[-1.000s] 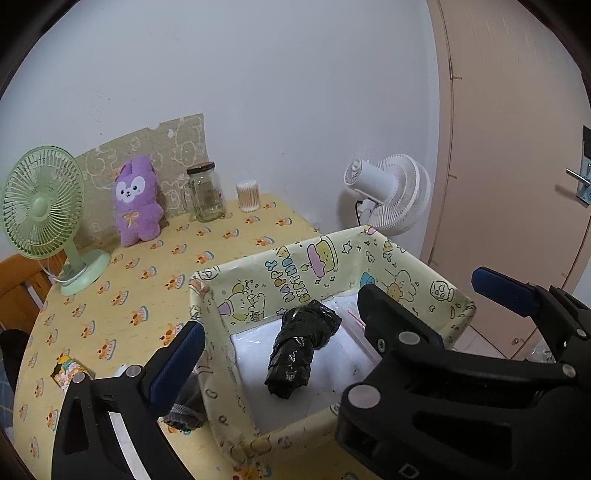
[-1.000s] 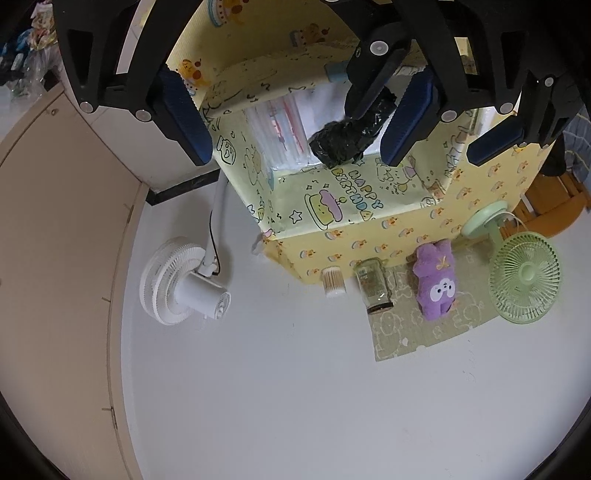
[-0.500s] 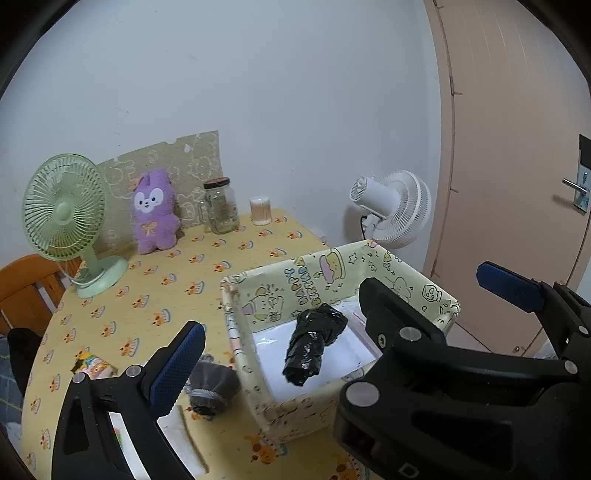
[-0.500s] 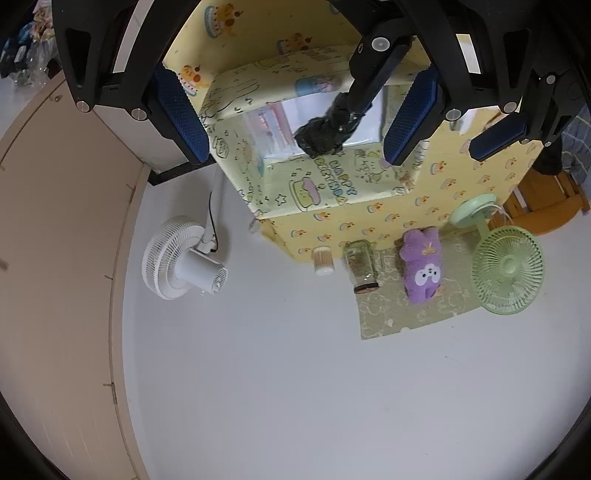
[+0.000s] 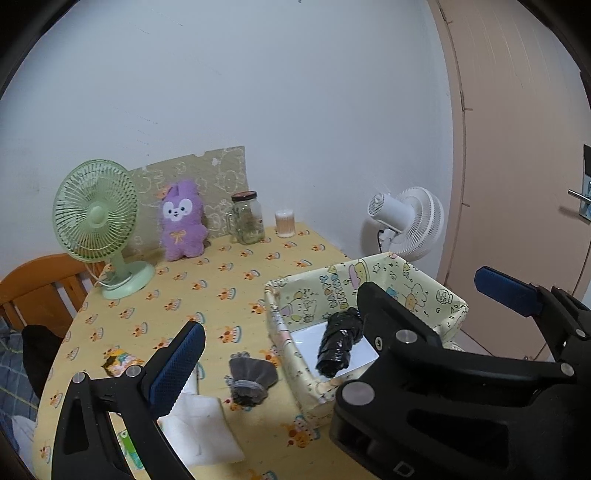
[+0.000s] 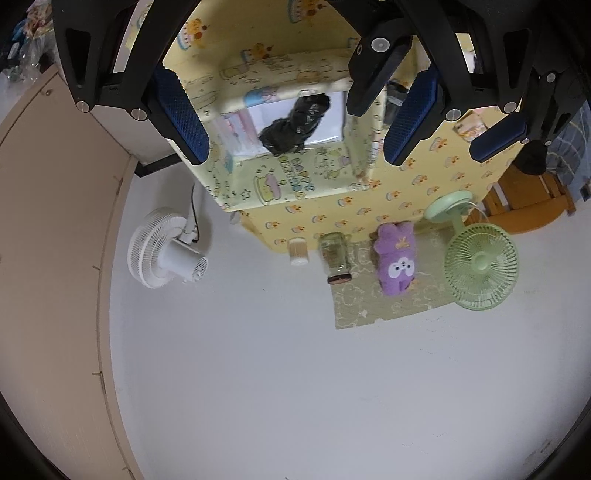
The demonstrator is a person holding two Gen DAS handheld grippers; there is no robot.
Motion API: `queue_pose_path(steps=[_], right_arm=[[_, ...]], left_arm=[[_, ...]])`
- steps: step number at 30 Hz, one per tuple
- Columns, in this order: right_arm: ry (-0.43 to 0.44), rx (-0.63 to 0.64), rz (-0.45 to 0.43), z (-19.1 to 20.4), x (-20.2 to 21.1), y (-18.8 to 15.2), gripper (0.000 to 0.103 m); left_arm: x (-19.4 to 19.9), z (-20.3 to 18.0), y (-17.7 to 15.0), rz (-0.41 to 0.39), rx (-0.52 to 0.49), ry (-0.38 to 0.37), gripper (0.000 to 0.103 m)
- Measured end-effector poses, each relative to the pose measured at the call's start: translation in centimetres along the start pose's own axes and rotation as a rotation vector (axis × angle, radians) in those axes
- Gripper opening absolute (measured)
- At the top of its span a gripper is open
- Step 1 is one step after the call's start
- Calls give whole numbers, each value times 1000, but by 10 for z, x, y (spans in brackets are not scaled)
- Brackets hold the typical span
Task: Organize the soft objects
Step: 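Move both open tools back toward the remaining items on the table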
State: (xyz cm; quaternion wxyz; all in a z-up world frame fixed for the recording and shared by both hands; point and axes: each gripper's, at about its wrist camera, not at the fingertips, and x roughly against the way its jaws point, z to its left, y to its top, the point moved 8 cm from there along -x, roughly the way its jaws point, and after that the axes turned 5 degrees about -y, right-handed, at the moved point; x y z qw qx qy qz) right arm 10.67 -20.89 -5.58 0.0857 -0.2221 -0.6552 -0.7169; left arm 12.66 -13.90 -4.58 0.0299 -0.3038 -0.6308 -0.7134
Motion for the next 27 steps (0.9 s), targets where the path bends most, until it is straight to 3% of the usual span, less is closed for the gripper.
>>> queue_pose_path(steps=[27], right_arm=[[142, 66, 31, 98, 5, -38, 97]], left_arm=[[33, 84, -52, 31, 99, 102, 100]])
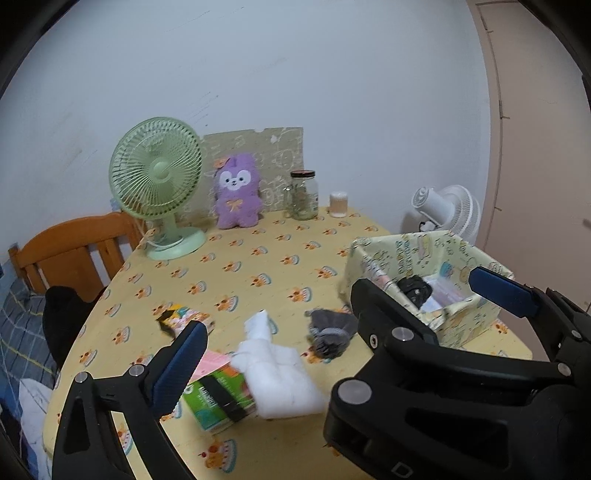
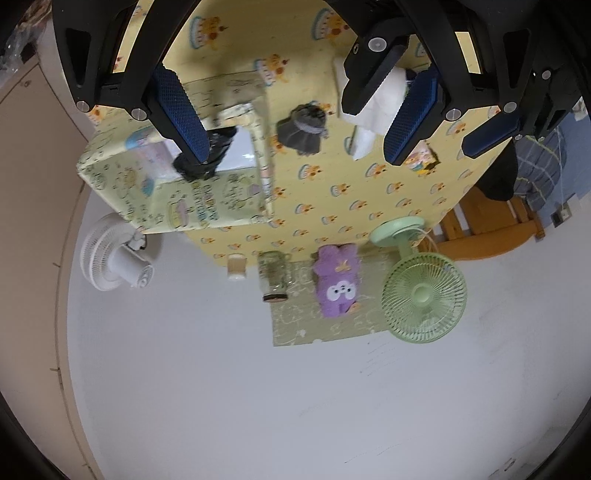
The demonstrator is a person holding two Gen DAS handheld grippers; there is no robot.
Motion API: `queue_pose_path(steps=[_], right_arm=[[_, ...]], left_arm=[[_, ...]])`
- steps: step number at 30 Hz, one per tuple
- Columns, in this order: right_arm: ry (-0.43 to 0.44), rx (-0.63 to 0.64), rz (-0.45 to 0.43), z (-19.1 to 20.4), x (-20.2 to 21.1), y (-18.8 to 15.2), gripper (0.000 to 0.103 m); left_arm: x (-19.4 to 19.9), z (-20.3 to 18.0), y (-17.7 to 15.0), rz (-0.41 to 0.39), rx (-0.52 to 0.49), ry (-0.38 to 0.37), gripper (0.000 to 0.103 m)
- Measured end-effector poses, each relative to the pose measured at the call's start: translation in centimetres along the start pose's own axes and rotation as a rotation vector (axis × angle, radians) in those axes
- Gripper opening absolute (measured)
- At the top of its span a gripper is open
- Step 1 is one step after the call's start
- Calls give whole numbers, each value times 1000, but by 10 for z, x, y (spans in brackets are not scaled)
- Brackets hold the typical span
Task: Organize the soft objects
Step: 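Move both open tools back toward the remaining items on the table, then grasp the white cloth with the right tool and lift it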
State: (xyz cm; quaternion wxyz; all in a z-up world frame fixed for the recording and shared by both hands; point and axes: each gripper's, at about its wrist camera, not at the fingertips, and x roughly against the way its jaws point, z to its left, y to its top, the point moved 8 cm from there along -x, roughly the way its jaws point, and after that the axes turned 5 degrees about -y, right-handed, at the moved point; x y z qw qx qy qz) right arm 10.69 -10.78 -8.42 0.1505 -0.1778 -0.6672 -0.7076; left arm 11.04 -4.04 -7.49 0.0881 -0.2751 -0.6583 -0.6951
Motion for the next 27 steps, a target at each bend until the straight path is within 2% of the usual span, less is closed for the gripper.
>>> queue_pose_path(steps=[15, 19, 27], right_arm=[[59, 31, 65, 40, -25, -32, 97], [65, 33, 85, 45, -34, -41, 97], [80, 50, 146, 58, -56, -54, 93]], left_arm=[[-12, 40, -37, 63, 71, 55, 99], [-17, 51, -45, 79, 72, 110, 99], [-30, 70, -61, 137, 103, 147, 95]])
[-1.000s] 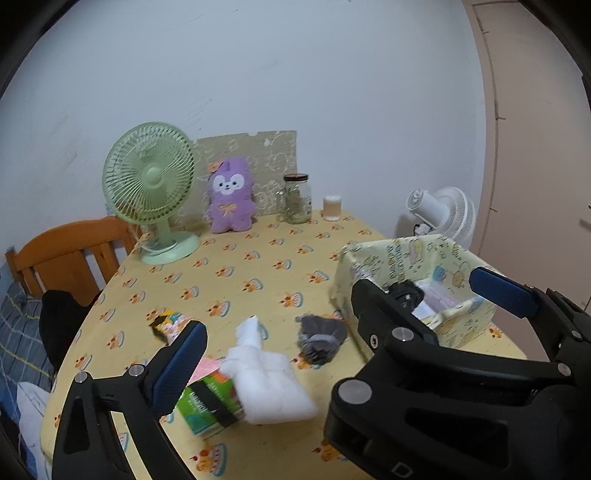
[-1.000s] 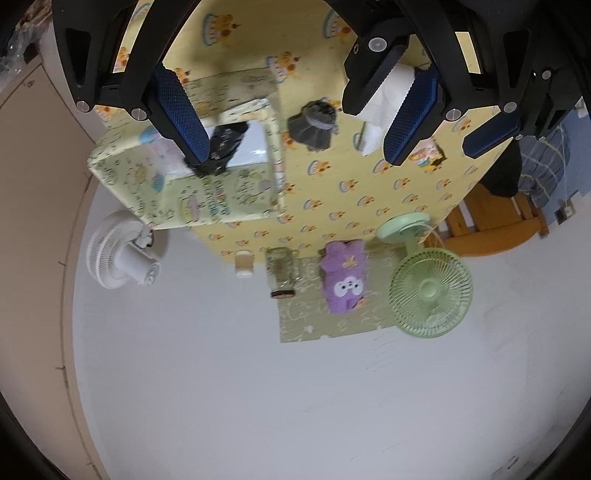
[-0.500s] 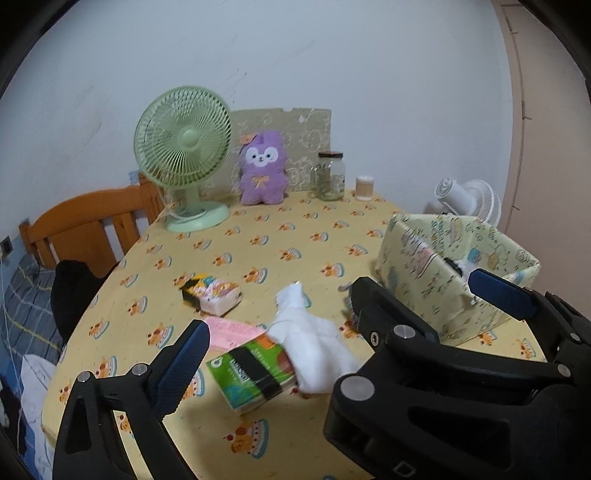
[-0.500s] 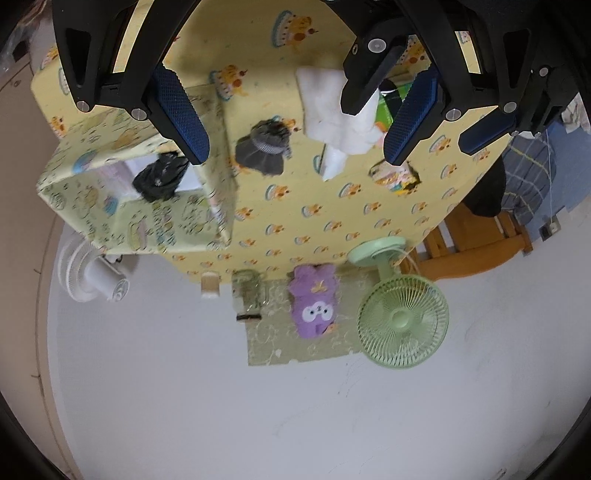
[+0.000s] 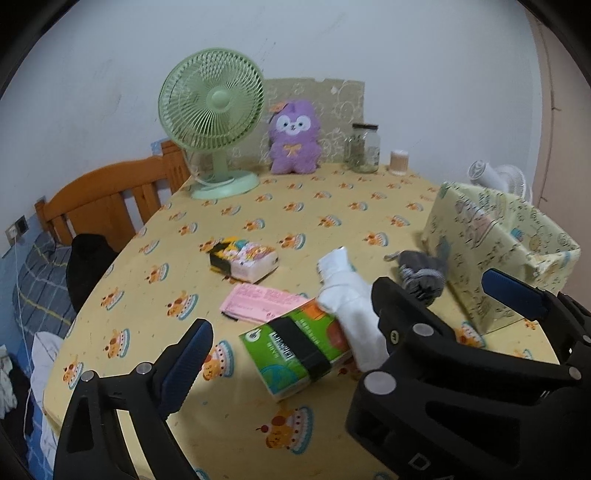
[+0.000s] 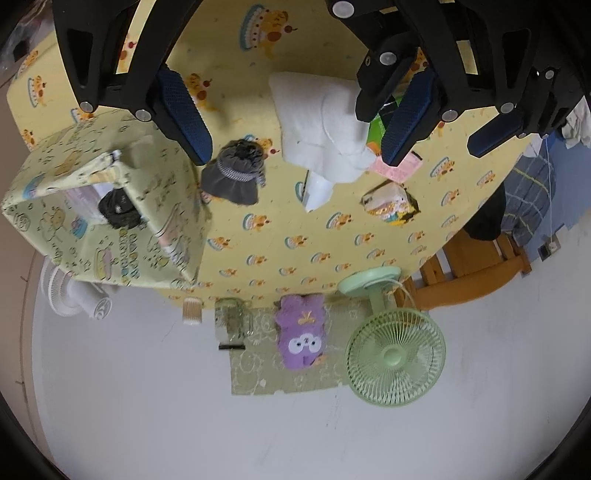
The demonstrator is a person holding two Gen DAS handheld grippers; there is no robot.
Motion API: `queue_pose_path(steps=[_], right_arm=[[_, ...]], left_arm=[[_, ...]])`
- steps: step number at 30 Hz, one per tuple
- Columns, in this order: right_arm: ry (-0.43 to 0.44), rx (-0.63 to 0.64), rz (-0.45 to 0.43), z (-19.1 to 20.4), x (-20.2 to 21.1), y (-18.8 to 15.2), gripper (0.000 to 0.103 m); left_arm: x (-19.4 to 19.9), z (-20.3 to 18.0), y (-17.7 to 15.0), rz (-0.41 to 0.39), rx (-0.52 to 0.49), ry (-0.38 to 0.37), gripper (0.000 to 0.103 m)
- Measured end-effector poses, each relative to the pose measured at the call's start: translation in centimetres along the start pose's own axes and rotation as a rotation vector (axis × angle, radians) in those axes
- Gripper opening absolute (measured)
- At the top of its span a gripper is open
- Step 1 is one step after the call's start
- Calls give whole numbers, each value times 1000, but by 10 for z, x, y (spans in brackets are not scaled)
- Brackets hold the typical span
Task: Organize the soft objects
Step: 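Grasp the white cloth with the right tool and lift it, then grasp the green tissue pack with the left tool and lift it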
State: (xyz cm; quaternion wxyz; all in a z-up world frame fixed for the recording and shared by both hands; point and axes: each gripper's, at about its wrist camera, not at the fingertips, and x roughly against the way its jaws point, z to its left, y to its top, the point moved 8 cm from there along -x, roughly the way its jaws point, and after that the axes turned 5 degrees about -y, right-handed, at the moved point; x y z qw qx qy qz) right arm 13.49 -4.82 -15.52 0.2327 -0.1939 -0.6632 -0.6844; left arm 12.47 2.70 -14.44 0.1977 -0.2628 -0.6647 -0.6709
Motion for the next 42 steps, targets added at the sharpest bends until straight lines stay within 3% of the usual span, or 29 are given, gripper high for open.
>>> queue_pose_path(steps=[16, 21, 30, 42], right_arm=[[9, 51, 121, 22, -43, -19, 79], [20, 54, 156, 21, -52, -25, 53], [49, 70, 139, 23, -46, -20, 25], [48, 39, 122, 8, -42, -19, 21]], left_arm=[[-33, 26, -21, 92, 52, 24, 91], [-39, 24, -23, 107, 49, 9, 91], [-39, 19, -19, 104, 59, -18, 91], [-52, 6, -22, 134, 78, -51, 93]])
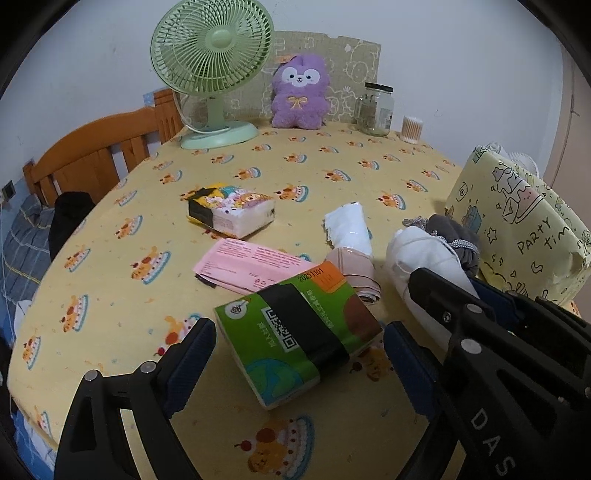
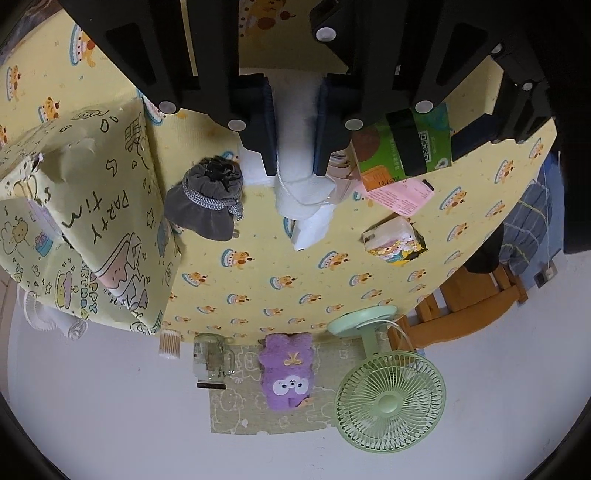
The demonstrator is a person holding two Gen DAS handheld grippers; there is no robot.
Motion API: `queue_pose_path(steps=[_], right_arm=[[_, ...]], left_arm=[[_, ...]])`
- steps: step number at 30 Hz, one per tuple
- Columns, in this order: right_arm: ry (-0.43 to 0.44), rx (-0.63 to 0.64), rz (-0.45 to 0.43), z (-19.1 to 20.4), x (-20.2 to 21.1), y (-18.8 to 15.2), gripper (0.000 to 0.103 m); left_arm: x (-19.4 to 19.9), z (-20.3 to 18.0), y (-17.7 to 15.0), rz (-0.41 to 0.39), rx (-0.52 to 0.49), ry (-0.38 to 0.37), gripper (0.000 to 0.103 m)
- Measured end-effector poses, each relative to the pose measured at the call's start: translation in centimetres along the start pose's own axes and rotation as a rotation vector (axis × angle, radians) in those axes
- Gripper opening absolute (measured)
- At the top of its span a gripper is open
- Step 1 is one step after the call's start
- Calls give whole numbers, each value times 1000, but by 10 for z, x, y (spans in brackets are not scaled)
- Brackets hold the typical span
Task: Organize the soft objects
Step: 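Grasp the green tissue pack with the left tool and lift it, then carry the tissue pack with the left tool while the right tool carries the white cloth to the box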
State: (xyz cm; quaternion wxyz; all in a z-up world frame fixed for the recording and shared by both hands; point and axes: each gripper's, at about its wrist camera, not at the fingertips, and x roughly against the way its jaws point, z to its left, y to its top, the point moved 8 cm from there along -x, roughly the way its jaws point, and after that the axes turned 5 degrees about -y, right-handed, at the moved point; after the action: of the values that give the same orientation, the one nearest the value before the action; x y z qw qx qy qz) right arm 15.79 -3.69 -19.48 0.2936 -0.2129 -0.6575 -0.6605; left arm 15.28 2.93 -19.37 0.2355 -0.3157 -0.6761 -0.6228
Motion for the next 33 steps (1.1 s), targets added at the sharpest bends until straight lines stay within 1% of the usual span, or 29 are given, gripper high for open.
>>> queue_pose_path(steps=[3, 9, 11, 14, 26, 33], right_arm=[[2, 2, 3, 1, -2, 0, 21], [15, 1, 11, 3, -5, -2, 21], [15, 1, 11, 3, -6, -2, 21], [10, 3, 10, 3, -5, -2, 21], [4, -2, -23, 1, 14, 1, 21], [7, 0, -67, 0, 33, 7, 21]], left_arm=[[-8, 2, -2, 28, 19, -1, 93], [-9, 3, -2, 18, 16, 11, 87], [-7, 3, -2, 15, 13, 9, 82], [-6, 3, -3, 15, 12, 7, 81], [18, -2, 1, -34, -15, 31, 79], [37, -7, 6, -74, -19, 40, 79]])
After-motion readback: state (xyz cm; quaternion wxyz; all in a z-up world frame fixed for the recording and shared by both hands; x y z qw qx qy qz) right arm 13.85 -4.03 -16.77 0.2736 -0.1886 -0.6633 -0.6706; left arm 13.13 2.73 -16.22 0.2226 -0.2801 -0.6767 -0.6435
